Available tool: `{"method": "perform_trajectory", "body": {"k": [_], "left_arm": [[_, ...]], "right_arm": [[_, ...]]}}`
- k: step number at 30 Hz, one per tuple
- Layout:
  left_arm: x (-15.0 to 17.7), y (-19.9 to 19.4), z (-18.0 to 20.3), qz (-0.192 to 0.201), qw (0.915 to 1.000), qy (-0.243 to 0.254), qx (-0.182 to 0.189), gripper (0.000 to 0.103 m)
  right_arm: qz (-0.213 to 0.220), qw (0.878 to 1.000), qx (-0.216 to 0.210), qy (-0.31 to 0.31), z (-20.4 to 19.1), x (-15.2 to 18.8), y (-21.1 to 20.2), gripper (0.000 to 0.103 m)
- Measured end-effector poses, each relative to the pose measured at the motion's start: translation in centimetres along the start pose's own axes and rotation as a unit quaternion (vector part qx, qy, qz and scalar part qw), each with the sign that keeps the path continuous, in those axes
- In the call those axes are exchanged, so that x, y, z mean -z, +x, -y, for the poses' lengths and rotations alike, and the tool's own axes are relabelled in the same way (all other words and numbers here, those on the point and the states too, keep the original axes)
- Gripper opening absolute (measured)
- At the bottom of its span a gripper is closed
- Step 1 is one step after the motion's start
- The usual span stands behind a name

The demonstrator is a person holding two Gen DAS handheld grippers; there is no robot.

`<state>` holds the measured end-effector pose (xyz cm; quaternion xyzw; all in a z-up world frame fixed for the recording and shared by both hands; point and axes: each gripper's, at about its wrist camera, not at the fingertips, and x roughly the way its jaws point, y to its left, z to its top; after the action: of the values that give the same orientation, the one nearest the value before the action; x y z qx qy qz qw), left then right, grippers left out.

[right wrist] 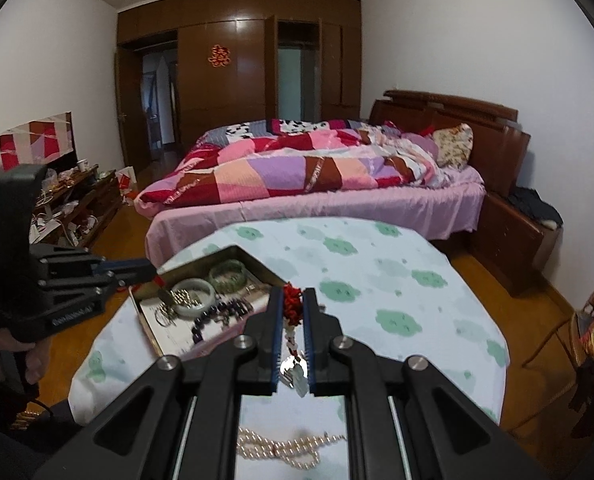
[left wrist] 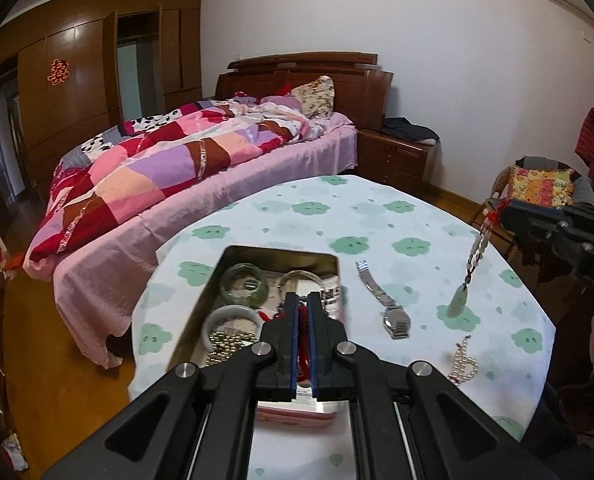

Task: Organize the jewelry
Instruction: 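Carry the red tassel and jade pendant to the tin box with both tools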

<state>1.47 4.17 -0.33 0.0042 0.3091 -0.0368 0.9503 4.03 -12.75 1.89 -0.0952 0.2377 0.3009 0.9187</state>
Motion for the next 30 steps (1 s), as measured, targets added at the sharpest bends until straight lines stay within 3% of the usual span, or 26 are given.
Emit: {"method": "perform_trajectory", "body": {"k": [15, 30], "left_arm": [[-0.6, -0.2, -5.2, 0.008, 0.9982, -0.043, -0.042, 0.003], [0.9, 2.6, -5.1, -0.028, 0.9978, -0.046, -0.039, 0.003]], "right_arm": [[0.020, 0.997, -0.043, -0.055, -5.1, -3.4, 2.3, 0.011], [0.001, 0.994, -0.078, -0.080, -8.3, -3.3, 5.4, 0.011]]}}
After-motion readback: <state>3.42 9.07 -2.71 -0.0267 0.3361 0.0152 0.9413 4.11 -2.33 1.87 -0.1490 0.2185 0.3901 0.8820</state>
